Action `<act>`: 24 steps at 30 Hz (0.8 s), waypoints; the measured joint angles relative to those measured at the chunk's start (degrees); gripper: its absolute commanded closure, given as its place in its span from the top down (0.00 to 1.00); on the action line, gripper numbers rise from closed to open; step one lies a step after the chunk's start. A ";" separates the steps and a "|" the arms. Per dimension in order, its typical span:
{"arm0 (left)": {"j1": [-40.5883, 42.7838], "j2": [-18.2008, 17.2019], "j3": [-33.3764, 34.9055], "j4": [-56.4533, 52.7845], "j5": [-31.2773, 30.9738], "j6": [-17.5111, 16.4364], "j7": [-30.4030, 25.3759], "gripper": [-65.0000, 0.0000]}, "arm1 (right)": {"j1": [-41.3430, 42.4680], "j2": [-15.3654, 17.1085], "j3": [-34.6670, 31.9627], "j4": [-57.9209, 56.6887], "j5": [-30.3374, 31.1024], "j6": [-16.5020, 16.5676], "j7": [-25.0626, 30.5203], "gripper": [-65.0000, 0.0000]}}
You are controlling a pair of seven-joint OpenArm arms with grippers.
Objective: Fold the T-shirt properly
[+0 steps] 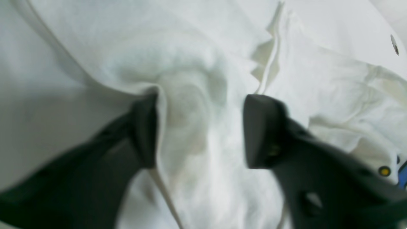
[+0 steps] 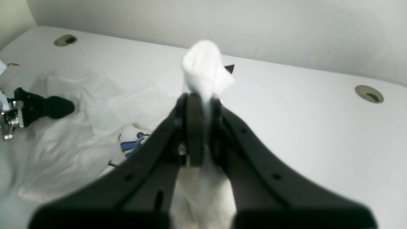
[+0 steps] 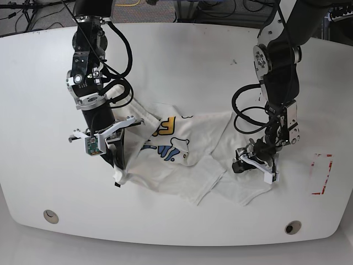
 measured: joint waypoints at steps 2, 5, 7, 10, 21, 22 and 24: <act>-0.02 0.00 0.00 -0.35 -0.31 0.02 -0.02 0.26 | 0.00 -0.02 -0.04 -0.04 0.02 0.00 0.00 0.02; -0.11 -0.07 0.00 -0.63 -0.37 0.17 0.02 0.19 | -0.02 -0.02 -0.13 -0.07 0.00 0.00 0.00 0.02; -0.11 -0.13 0.00 -0.63 -0.37 0.35 0.22 0.10 | 0.00 -0.02 -0.13 -0.09 0.02 0.00 0.00 0.01; 0.37 -0.33 0.00 0.37 -0.35 0.52 1.40 0.08 | 0.00 -0.02 0.02 -0.09 0.00 0.00 0.00 0.01; 1.51 -2.58 0.04 4.31 -0.04 1.25 4.63 0.05 | 0.02 0.00 0.07 -0.09 0.00 0.00 -0.02 0.01; 1.60 -2.75 0.04 4.46 -0.07 1.33 4.59 0.05 | 0.02 0.00 0.07 -0.09 0.00 0.00 -0.04 0.01; 1.86 -3.23 0.26 5.49 0.17 1.49 5.42 0.05 | 0.02 0.00 0.07 -0.09 0.02 0.02 -0.02 0.01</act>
